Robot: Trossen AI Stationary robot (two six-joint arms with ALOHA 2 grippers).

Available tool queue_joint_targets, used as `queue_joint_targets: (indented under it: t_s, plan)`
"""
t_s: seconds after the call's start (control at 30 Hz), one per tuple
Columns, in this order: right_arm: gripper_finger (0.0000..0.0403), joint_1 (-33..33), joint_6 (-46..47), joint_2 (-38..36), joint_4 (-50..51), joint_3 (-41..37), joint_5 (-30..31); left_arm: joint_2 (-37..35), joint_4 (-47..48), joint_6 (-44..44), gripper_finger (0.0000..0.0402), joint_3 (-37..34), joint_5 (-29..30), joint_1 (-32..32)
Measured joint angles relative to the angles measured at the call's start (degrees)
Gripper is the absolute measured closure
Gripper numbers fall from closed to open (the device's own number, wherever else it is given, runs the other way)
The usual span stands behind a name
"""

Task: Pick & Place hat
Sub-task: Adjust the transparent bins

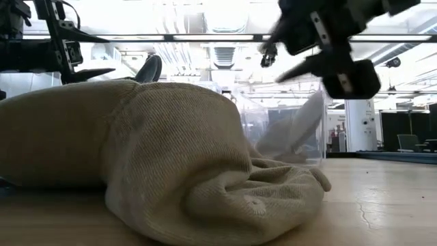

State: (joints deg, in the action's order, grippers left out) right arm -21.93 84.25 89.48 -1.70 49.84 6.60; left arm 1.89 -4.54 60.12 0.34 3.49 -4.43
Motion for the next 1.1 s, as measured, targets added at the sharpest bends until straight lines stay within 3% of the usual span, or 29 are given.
queue_joint_targets:
  t_s: [0.23, 0.43, 0.53, 0.8, 0.93, 1.1]
  plan:
    - [0.0239, -4.25, 2.62, -9.95, 32.00, 5.91, 12.13, 0.22, 0.09, -0.54, 0.0177, 0.00, 0.00, 0.02]
    - [0.0239, -10.57, 22.97, -15.88, 71.30, 12.14, 17.61, 0.47, 0.15, -0.98, 0.0177, 0.00, 0.00, 0.04]
    - [0.0239, -8.94, 29.00, -18.25, 82.21, 11.57, 18.84, 0.49, 0.28, -1.16, 0.0177, 0.00, 0.01, 0.04]
    - [0.0239, 10.47, 21.21, -26.99, 78.19, 0.81, 23.19, 0.50, 0.28, -1.84, 0.0177, 0.00, 0.09, 0.04]
    - [0.0239, 22.43, 7.23, -30.33, 67.30, -3.41, 25.04, 0.50, 0.28, -1.90, 0.0177, 0.00, 0.11, 0.04]
    - [0.0248, 36.43, -12.03, -30.40, 50.31, -5.61, 21.49, 0.50, 0.29, -1.90, 0.0177, 0.00, 0.14, 0.04]
